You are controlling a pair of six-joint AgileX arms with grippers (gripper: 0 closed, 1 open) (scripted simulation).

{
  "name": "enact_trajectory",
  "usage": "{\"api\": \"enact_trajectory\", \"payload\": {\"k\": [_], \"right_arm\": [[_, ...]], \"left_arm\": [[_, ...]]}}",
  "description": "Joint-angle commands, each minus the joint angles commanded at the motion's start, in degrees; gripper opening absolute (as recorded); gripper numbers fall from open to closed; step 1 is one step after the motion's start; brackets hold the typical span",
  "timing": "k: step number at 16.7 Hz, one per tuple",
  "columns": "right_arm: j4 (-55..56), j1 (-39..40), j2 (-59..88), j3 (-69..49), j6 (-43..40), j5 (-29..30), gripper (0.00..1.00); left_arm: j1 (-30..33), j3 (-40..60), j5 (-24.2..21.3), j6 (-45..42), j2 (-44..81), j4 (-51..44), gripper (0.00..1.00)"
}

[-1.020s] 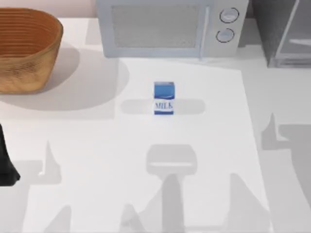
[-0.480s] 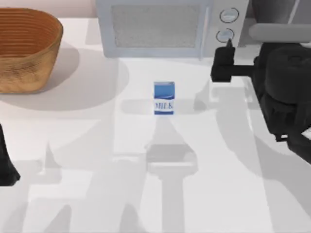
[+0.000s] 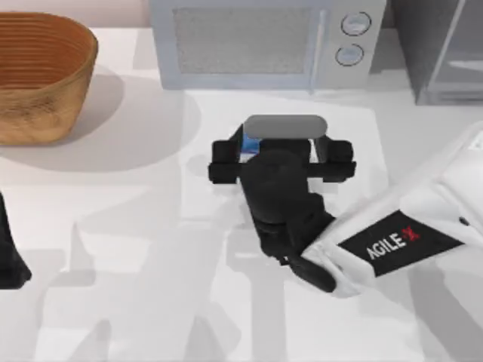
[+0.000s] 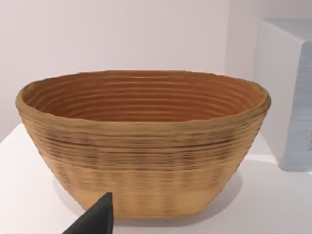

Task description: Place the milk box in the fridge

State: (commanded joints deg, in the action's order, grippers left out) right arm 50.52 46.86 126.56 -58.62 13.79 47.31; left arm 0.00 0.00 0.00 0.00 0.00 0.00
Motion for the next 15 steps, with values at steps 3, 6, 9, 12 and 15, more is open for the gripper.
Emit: {"api": "enact_trajectory", "payload": {"k": [3, 6, 9, 12, 15], "right_arm": [[3.0, 2.7, 7.5, -3.5, 0.9, 2.8, 1.0], [4.0, 3.5, 10.0, -4.6, 1.2, 3.6, 1.0], [4.0, 3.5, 10.0, -4.6, 1.2, 3.6, 1.0], [3.8, 2.9, 10.3, -5.3, 1.0, 3.1, 1.0], [3.1, 1.1, 12.7, -9.2, 0.0, 1.3, 1.0]], "left_arm": [[0.0, 0.0, 0.0, 0.0, 0.0, 0.0, 1.0], [0.0, 0.0, 0.0, 0.0, 0.0, 0.0, 1.0], [0.0, 0.0, 0.0, 0.0, 0.0, 0.0, 1.0], [0.0, 0.0, 0.0, 0.0, 0.0, 0.0, 1.0], [0.0, 0.0, 0.0, 0.0, 0.0, 0.0, 1.0]]}}
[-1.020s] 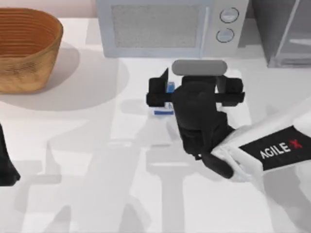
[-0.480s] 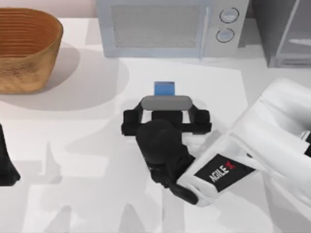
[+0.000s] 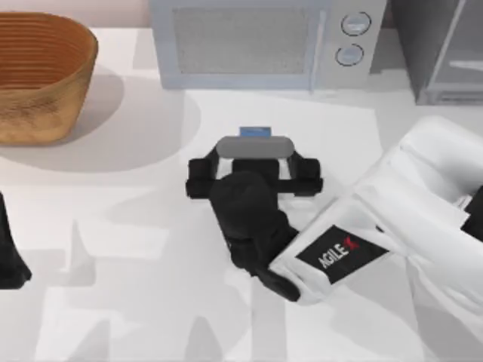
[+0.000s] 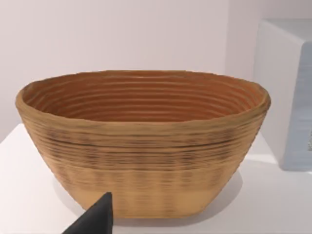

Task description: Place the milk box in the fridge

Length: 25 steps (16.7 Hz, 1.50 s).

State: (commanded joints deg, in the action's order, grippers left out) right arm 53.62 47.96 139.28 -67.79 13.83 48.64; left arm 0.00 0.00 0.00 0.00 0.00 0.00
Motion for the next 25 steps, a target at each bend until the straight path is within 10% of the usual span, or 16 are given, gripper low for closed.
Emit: {"api": "enact_trajectory", "payload": {"k": [8, 21, 25], "right_arm": [[-1.0, -2.6, 3.2, -5.1, -1.2, -2.4, 1.0], [-1.0, -2.6, 3.2, -5.1, -1.2, -2.4, 0.02], [-1.0, -2.6, 3.2, -5.1, -1.2, -2.4, 0.0]], "left_arm": [[0.0, 0.0, 0.0, 0.0, 0.0, 0.0, 1.0], [0.0, 0.0, 0.0, 0.0, 0.0, 0.0, 1.0], [0.0, 0.0, 0.0, 0.0, 0.0, 0.0, 1.0]]}}
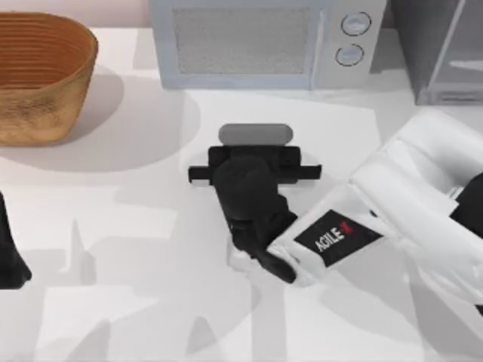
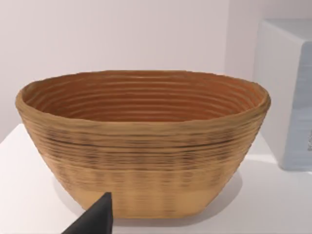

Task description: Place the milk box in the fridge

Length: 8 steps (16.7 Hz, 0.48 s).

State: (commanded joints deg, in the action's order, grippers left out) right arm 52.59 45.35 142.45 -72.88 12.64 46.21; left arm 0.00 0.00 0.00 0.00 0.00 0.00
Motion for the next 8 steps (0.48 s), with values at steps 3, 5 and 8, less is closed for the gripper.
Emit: {"api": "enact_trajectory", "payload": {"k": [3, 5, 8], "right_arm": [[0.0, 0.0, 0.0, 0.0, 0.0, 0.0, 0.0], [0.0, 0.2, -0.1, 0.0, 0.1, 0.0, 0.0], [-2.2, 0.1, -2.3, -0.1, -0.1, -0.3, 0.0]], "left_arm": [[0.0, 0.0, 0.0, 0.0, 0.0, 0.0, 1.0], [0.0, 0.0, 0.0, 0.0, 0.0, 0.0, 1.0], [0.0, 0.0, 0.0, 0.0, 0.0, 0.0, 1.0]]}}
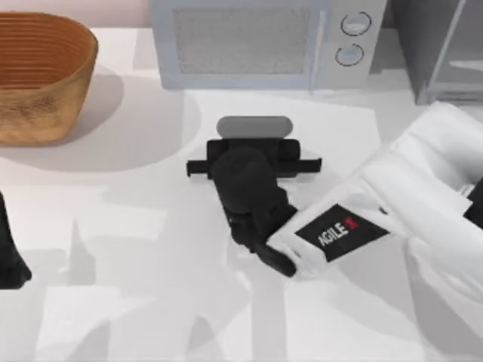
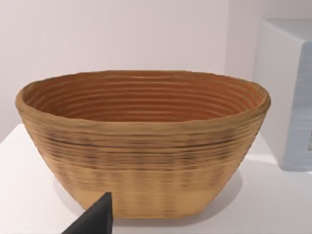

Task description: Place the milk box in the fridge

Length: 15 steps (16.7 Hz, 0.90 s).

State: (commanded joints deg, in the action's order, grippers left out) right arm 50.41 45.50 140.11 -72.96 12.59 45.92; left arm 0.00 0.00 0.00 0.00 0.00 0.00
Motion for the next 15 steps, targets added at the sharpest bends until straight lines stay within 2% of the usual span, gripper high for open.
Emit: {"api": "enact_trajectory", "payload": {"k": [8, 15], "right_arm": [[-21.3, 0.0, -17.7, -2.4, 0.4, -0.2, 0.0], [-23.6, 0.0, -19.9, -3.2, 0.4, 0.0, 0.0]], "left_arm": [[0.0, 0.0, 0.0, 0.0, 0.0, 0.0, 1.0], [0.0, 0.0, 0.0, 0.0, 0.0, 0.0, 1.0]]}}
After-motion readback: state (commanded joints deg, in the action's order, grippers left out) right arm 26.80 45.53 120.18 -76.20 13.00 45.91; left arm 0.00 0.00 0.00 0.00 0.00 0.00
